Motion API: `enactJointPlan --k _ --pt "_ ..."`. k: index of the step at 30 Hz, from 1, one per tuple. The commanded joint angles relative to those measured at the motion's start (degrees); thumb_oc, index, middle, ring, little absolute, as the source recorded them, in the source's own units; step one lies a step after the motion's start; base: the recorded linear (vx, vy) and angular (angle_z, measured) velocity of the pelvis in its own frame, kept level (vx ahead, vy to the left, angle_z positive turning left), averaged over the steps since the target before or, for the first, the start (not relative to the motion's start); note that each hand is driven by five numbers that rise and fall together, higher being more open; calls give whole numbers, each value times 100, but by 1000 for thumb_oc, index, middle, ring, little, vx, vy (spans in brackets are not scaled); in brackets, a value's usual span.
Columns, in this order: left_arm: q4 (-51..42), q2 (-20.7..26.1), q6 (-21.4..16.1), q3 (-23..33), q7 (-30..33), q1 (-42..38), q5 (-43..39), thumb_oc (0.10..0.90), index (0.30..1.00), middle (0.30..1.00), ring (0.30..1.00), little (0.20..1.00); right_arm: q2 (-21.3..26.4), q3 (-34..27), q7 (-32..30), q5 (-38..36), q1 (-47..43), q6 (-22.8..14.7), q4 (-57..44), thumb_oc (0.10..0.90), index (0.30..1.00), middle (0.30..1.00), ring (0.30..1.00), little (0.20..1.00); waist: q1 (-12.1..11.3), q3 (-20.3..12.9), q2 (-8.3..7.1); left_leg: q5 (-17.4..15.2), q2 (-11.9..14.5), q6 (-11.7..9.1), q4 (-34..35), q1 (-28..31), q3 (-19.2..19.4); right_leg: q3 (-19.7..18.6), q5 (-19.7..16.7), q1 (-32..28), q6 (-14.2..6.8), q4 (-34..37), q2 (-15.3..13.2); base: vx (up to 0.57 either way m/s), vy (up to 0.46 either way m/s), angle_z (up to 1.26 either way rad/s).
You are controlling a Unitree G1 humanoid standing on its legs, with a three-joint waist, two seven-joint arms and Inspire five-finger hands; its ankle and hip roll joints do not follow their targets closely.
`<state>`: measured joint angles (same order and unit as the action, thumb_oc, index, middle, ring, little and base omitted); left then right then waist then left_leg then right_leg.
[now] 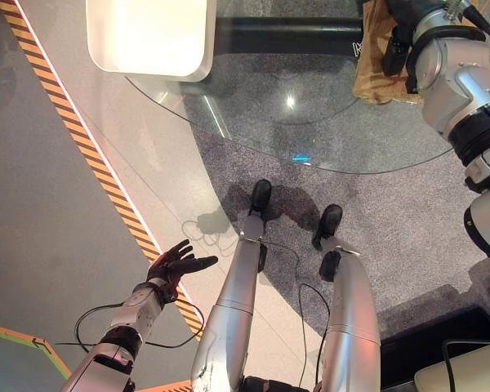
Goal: Wipe the table with a cloth and put it in the basket.
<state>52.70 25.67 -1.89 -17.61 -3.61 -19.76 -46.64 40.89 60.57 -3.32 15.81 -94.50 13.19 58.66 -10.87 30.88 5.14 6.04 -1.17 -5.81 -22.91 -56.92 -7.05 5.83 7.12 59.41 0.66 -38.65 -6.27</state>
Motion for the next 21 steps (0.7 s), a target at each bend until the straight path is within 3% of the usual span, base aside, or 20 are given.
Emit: enactJointPlan --k 1,21 --pt "24 238 -100 -139 -15 607 -50 800 900 900 900 900 412 464 -224 149 -697 10 130 100 300 300 300 200 45 -109 324 -549 -236 395 -226 155 200 202 -186 -284 -190 631 42 0 0 0" --pt "24 250 -60 -150 -7 522 -41 800 900 900 900 900 388 432 -260 129 -667 64 127 100 300 300 300 200 64 -109 329 -522 -237 408 -144 192 216 211 -226 -301 -201 717 51 0 0 0"
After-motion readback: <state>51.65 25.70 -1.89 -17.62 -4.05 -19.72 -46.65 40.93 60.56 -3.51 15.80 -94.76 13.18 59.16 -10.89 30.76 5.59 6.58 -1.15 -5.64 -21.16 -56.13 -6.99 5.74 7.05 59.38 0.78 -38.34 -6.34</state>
